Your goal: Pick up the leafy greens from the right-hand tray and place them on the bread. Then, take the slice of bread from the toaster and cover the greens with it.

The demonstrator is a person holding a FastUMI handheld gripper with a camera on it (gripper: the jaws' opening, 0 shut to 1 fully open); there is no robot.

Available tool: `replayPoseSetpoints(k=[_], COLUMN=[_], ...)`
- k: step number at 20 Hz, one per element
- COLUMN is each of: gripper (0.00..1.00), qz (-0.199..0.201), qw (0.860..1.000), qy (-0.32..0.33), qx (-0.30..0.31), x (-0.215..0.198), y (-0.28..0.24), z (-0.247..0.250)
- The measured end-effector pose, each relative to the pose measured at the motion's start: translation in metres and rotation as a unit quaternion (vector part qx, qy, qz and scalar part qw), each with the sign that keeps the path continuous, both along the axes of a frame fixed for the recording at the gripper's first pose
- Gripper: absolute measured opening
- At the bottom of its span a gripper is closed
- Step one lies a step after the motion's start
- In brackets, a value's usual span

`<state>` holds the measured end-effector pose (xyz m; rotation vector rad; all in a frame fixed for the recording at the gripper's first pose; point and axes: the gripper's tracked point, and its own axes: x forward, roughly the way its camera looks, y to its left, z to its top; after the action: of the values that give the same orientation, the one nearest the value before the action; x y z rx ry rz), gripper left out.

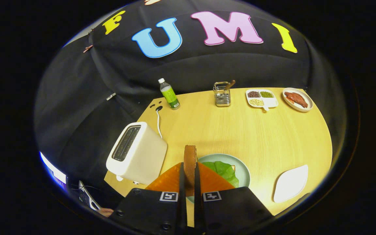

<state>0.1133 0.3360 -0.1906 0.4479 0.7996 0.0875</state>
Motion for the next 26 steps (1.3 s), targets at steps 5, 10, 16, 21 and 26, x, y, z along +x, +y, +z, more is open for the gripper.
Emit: replayPoseSetpoints(k=[5,10,16,21,26], gripper=[0.13,0.13,0.13,0.16,0.53], qz=[-0.016,-0.038,-0.032,-0.003,0.007], qw=[0.999,0.996,0.997,0.994,0.987], qy=[0.007,0.044,0.076,0.078,0.084], qx=[0.032,0.063,-0.009,-0.071,-0.139], x=[0.003,-0.005,-0.017,-0.023,-0.028], y=[0.01,0.003,-0.027,-0.041,-0.066], z=[-0.025,-0.063,-0.12,-0.139,-0.15])
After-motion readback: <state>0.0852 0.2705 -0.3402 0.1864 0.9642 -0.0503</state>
